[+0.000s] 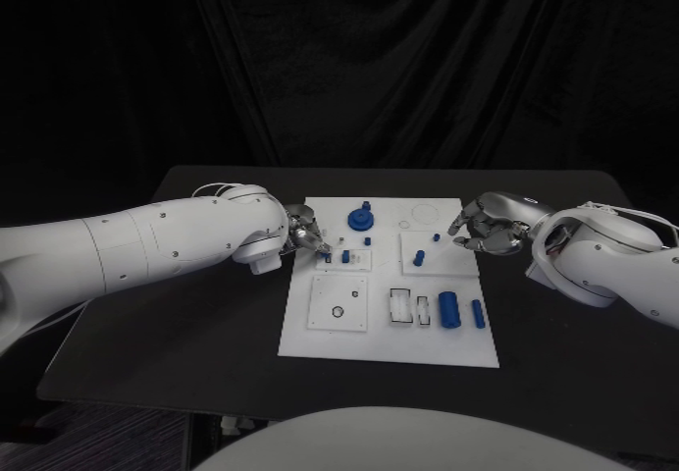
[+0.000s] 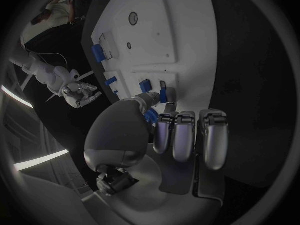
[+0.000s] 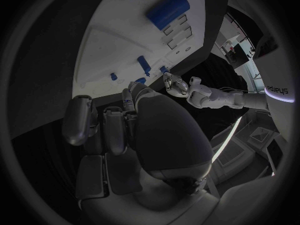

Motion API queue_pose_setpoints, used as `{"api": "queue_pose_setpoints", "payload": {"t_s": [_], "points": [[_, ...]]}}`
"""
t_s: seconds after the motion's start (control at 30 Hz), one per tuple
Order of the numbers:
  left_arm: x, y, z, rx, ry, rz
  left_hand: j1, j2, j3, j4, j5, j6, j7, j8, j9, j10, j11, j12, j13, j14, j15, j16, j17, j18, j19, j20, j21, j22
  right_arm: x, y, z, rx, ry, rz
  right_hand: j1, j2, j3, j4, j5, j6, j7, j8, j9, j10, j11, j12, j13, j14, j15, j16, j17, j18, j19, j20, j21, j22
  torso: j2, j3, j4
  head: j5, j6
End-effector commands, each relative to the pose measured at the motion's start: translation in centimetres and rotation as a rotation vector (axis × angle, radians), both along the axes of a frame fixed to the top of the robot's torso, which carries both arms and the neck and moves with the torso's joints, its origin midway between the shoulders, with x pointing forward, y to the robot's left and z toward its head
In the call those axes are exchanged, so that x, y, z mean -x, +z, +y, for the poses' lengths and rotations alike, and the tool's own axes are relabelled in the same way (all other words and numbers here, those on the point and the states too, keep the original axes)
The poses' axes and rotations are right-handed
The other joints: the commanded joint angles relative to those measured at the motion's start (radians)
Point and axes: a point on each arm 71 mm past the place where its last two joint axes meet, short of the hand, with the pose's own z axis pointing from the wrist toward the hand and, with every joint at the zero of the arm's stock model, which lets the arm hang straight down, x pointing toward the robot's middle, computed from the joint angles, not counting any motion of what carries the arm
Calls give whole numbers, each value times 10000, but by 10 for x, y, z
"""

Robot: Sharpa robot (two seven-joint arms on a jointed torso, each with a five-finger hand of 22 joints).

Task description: Assemble the parts on the task board

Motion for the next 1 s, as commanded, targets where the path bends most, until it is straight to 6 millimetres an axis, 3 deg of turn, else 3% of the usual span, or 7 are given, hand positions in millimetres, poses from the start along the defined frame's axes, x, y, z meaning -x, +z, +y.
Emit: {"api": "queue_pose_setpoints", "payload": {"t_s": [0.03, 1.0], "points": [[3, -3, -3, 54, -263, 160, -34, 71, 53, -3, -54, 73, -103, 58, 5, 1027, -46, 35, 2633, 1056, -44, -42, 2634, -138, 1053, -90, -34, 2634, 0, -2, -1, 57, -80, 67, 9, 97, 68, 7, 65, 7, 26, -36, -14, -71, 13, -42, 1282, 529, 45, -56, 1081, 176, -55, -10, -50, 1430, -2, 1, 1, 1, 0], [9, -8, -3, -36, -317, 425, -52, 89, 95, -18, -149, 65, -111, 76, 42, 1027, -49, 35, 2633, 1056, -44, -42, 2634, -138, 1053, -89, -34, 2634, 0, -3, -2, 143, -133, 186, 1, 97, 86, -12, 79, 3, 36, -39, -27, -83, 21, -58, 1262, 523, 48, -71, 1066, 181, -63, -11, -87, 1421, 5, 1, 5, -5, 0]]}}
